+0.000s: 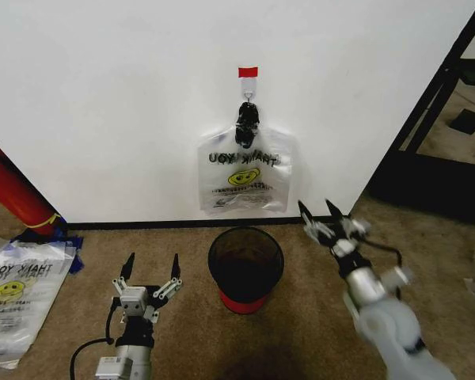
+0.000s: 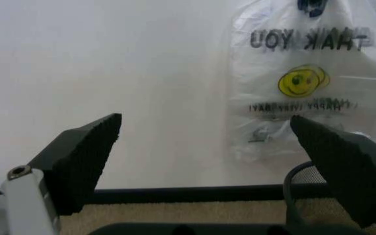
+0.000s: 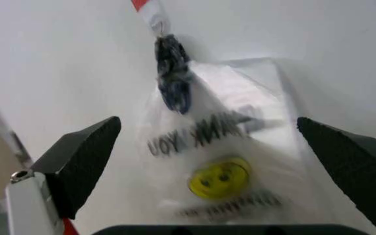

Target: Pick up the garbage bag from the wall and place it over the trash bin.

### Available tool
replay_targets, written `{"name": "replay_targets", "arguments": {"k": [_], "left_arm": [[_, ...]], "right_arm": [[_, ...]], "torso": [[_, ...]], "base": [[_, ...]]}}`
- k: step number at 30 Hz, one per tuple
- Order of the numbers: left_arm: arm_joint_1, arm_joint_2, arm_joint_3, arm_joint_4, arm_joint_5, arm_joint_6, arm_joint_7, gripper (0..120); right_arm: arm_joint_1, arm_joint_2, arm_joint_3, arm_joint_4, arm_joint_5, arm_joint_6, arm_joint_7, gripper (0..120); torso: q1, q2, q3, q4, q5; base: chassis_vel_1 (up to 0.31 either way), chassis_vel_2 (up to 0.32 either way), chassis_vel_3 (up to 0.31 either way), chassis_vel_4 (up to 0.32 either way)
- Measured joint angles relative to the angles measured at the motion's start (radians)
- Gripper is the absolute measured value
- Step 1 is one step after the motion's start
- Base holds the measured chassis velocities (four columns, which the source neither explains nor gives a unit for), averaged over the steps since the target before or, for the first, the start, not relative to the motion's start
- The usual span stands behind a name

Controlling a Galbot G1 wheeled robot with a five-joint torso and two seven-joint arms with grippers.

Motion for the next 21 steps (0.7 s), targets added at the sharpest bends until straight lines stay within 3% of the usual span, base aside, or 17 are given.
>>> {"name": "replay_targets", "arguments": {"k": [10,21], "left_arm": [[0.030,-0.047,-0.029,-0.024,0.017,-0.004,0.004,100],[0.031,-0.053,-0.033,-0.035,0.034,-0.005,0.006,100]], "right_arm": [[0.330,0.072,-0.170,-0.313,0.133,-0.066,-0.173,100],[0.503,0.163,-0.238,-0.511,0.146,-0.072,-0.177,100]], "torso": [[0.000,0.000,0.000,-0.0004,-0.0003],[0.000,0.000,0.000,-0.0004,-0.0002]], "base": [[0.000,0.000,0.000,0.000],[0.000,0.000,0.000,0.000]]}}
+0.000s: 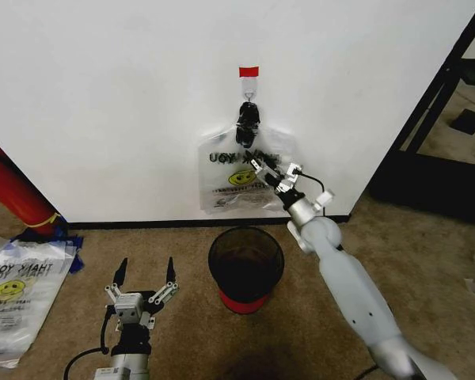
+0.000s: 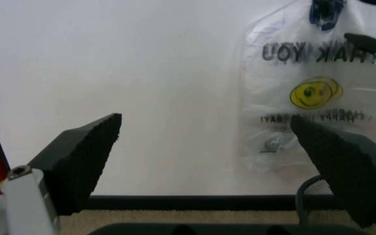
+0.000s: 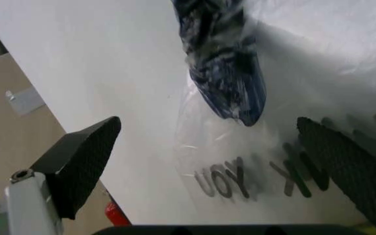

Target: Pick up the garbage bag from the wall and place it over the trash bin.

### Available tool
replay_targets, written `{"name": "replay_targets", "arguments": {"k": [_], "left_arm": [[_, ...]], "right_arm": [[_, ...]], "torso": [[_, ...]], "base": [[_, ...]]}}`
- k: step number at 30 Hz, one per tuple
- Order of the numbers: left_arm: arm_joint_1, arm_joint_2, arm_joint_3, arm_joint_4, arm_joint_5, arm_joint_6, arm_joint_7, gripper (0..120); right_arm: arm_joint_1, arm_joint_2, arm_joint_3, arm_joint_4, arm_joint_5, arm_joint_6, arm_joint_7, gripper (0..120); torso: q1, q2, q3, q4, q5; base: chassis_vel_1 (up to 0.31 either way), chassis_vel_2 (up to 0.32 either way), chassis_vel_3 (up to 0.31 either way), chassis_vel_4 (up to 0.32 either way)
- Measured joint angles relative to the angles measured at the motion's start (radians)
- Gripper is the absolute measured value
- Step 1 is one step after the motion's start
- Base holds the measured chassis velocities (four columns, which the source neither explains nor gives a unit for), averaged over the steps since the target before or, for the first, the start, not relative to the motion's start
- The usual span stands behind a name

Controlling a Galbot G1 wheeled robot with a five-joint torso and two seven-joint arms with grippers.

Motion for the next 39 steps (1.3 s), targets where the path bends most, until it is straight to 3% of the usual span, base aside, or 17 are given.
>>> {"name": "replay_targets", "arguments": {"k": [11,22,39], "left_arm": [[0.002,-0.026,-0.004,-0.012,0.000,-0.001,0.000,100],[0.002,-0.033,0.001,-0.014,0.003,-0.004,0.001,100],[0.015,-0.050,0.000,-0.038,0.006,-0.008,0.001,100]], "right_arm": [[0.055,0.043,-0.001,-0.065,-0.001,-0.005,-0.010,100],[0.041,0.028,-0.006,-0.009,0.020,-0.014,-0.015,100],[0.064,0.041,0.005,-0.034,0.065,-0.038,0.034,41]], "torso": [[0.000,0.000,0.000,0.0000,0.0000],[0.000,0.000,0.000,0.0000,0.0000],[0.000,0.000,0.000,0.0001,0.0000]], "base": [[0.000,0.000,0.000,0.000],[0.000,0.000,0.000,0.000],[0.000,0.000,0.000,0.000]]}}
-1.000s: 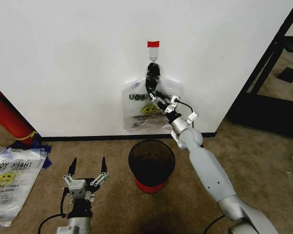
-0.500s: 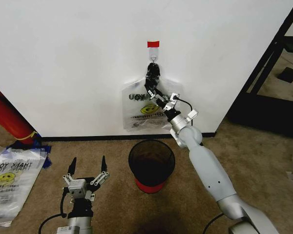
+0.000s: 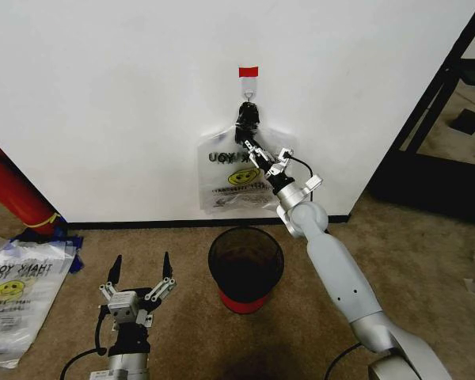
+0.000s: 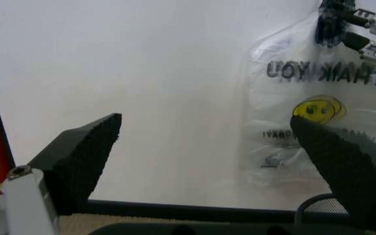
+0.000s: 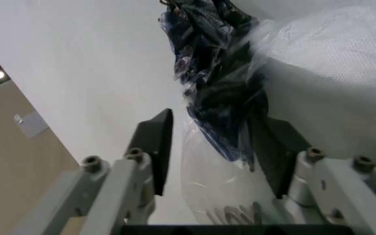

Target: Pick up the garbage bag from the wall and place it over the trash bin.

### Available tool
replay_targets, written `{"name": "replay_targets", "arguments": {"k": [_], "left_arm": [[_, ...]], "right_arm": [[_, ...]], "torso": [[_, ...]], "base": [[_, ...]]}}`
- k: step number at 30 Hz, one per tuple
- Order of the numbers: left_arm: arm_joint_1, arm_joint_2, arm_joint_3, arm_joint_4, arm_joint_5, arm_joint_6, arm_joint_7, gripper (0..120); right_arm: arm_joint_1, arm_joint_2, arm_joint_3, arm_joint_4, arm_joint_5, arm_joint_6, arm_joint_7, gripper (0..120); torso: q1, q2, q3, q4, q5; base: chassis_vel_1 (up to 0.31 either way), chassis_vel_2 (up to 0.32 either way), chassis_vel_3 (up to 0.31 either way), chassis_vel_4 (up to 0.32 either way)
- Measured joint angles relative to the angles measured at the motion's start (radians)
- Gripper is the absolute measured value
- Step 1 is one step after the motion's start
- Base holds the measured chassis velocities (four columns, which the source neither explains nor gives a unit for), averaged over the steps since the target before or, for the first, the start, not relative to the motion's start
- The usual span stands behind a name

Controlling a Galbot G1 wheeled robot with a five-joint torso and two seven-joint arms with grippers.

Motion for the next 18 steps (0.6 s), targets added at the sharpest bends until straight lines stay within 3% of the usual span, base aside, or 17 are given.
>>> {"name": "replay_targets", "arguments": {"k": [11,18], "left_arm": [[0.003,-0.002,0.002,-0.005,0.000,-0.005,0.000,100],[0.004,-0.004,0.003,-0.012,0.000,-0.007,0.000,100]], "right_arm": [[0.005,0.010,0.005,-0.007,0.006,0.006,0.014,1],[-0.025,-0.001,-0.002,0.035,-0.012,0.012,0.018,0]], "torso": [[0.000,0.000,0.000,0.0000,0.0000],[0.000,0.000,0.000,0.0001,0.0000]], "base": [[0.000,0.000,0.000,0.000],[0.000,0.000,0.000,0.000]]}}
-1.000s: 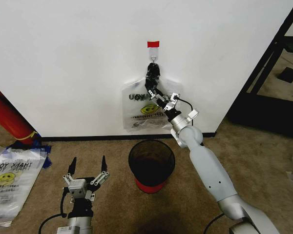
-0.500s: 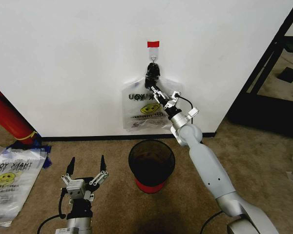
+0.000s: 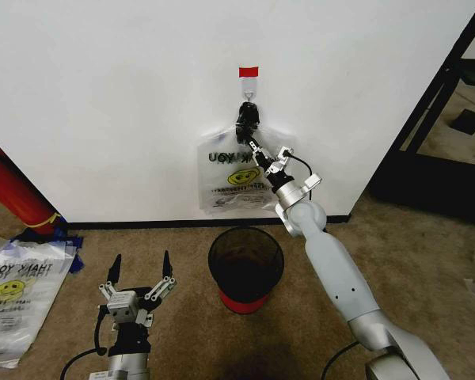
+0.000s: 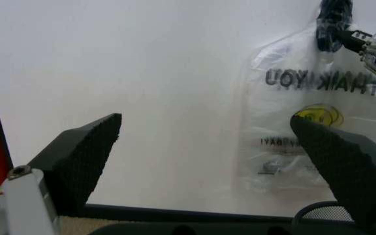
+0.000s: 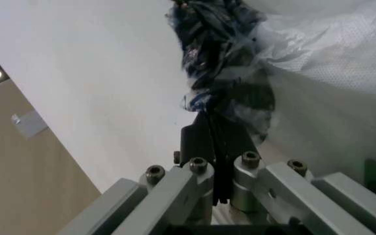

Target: Pick up the garbage bag from the wall and place it over the trash bin.

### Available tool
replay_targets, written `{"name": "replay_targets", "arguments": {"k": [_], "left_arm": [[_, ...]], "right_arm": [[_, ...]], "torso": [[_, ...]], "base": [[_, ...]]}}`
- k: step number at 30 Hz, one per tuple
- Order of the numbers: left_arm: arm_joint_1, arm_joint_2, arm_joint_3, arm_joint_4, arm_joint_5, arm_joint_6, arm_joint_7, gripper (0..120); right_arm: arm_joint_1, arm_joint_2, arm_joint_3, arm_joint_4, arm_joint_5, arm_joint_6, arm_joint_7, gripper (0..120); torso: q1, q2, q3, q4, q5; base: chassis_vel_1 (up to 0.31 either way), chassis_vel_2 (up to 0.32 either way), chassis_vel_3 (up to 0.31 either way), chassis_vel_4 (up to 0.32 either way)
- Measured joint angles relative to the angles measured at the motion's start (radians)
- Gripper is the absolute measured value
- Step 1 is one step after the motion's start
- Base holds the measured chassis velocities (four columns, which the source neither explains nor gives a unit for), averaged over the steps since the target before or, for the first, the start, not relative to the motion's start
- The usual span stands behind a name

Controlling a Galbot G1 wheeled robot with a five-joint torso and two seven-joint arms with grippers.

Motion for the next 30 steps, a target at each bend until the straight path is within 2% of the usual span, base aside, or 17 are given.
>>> {"name": "replay_targets", "arguments": {"k": [6,16,30], "left_arm": [[0.000,0.000,0.004,-0.005,0.000,-0.002,0.000,100],[-0.001,-0.003,0.030,-0.003,0.007,-0.016,-0.002,100],[-0.012,0.017,0.062,-0.001,0.007,-0.031,-0.005,100]], "right_arm": [[-0.060,-0.028,-0.002,0.075,-0.008,0.001,0.012,0],[-0.239,-0.089,0.007,0.240,-0.032,0.004,0.037,0],[-0.490,-0.127,0.089,0.456,-0.126,0.012,0.036,0]], "torso": [[0.000,0.000,0.000,-0.0003,0.0001],[0.000,0.000,0.000,-0.0001,0.0001],[0.000,0.000,0.000,0.0000,0.0001]], "base": [[0.000,0.000,0.000,0.000],[0.000,0.000,0.000,0.000],[0.000,0.000,0.000,0.000]]}}
